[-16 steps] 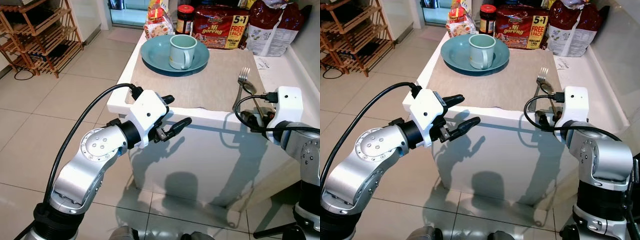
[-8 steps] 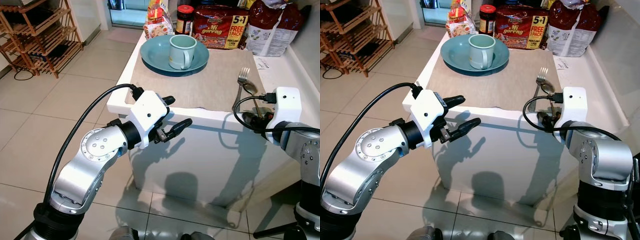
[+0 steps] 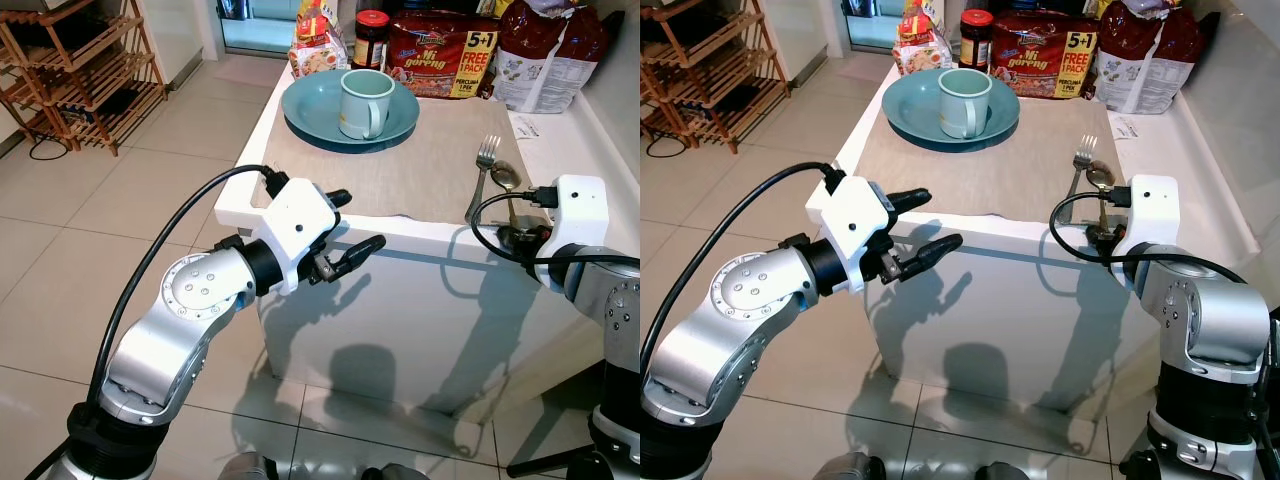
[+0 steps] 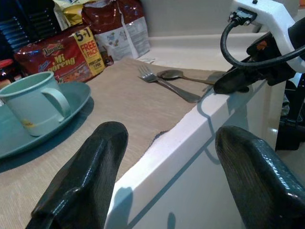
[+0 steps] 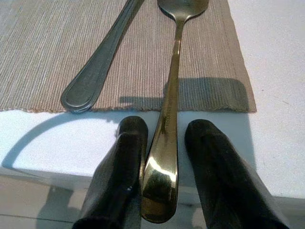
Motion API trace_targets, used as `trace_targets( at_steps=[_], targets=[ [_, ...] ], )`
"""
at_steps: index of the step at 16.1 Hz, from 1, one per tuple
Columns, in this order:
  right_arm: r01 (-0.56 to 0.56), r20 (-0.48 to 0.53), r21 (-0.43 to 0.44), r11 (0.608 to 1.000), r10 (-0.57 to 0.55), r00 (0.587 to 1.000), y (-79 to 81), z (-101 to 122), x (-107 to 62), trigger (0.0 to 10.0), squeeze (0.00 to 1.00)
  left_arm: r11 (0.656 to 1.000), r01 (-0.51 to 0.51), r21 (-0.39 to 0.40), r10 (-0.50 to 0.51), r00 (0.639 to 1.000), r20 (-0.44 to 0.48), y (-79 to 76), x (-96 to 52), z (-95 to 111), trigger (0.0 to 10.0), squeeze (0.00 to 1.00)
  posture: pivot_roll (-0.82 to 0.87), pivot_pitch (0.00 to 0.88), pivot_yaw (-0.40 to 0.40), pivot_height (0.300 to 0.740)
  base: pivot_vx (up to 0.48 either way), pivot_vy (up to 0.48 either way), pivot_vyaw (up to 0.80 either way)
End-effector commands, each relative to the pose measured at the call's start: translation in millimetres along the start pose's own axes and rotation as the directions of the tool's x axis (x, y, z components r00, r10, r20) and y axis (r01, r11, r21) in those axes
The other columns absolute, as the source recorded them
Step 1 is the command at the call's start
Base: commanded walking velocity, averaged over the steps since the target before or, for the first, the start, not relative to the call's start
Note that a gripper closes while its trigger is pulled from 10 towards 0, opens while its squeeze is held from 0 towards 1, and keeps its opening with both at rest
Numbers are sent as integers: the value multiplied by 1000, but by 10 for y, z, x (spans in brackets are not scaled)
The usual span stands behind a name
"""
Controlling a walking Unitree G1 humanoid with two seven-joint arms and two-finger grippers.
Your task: Setting the table
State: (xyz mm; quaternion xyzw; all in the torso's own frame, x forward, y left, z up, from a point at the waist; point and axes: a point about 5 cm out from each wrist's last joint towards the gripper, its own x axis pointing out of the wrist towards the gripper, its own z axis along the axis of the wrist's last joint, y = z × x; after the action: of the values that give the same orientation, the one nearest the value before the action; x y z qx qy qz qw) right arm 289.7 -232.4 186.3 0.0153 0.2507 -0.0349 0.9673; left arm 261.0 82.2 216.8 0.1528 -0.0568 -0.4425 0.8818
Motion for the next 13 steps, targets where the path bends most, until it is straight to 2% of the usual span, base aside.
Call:
trace_targets(
  at_steps=[1,5,8,13],
  targets=[
    [15,-31,24,1000,-14,999,-42,-67,4,0,0,1000,7,6,-7,1000,0,-4,12,14,10000,0,40,75,-21,740,0,0,0],
    [43,2,46,998,-43,999,-69,-28,-12,0,0,1000,2,8,-2,1000,5,11,15,30,10000,0,41,76,-19,740,0,0,0],
    [62,164,87,994,-75,984,-98,225,-75,0,0,1000,-6,8,6,1000,14,27,19,45,10000,0,40,79,-17,740,0,0,0],
    [74,231,67,995,-87,969,-97,348,-93,0,0,1000,-10,9,10,1000,17,32,29,53,10000,0,44,79,-19,740,0,0,0]
  ],
)
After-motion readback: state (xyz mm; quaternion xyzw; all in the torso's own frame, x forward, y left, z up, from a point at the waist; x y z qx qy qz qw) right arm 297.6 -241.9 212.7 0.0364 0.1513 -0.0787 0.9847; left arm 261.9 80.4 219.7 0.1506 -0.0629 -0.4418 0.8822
